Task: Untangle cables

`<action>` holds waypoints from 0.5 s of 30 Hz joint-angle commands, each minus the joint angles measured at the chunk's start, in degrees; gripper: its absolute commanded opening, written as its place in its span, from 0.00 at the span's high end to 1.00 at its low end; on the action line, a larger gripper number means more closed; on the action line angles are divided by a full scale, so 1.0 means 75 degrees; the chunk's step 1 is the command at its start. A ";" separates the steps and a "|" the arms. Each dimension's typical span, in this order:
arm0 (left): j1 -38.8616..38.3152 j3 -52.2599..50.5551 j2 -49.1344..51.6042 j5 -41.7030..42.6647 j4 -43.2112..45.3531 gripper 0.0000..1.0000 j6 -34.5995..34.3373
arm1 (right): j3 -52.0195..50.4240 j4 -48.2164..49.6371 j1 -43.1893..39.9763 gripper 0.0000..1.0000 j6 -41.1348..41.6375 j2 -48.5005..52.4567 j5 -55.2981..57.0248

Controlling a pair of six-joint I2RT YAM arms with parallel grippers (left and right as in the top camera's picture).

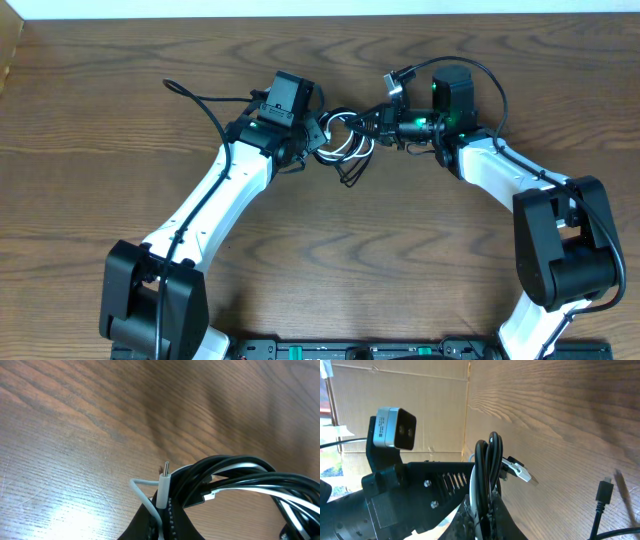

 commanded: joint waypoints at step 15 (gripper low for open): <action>-0.0041 0.0006 -0.0472 0.0606 -0.2194 0.87 0.0822 | 0.0052 0.0026 0.0052 0.99 -0.0044 -0.0061 0.0067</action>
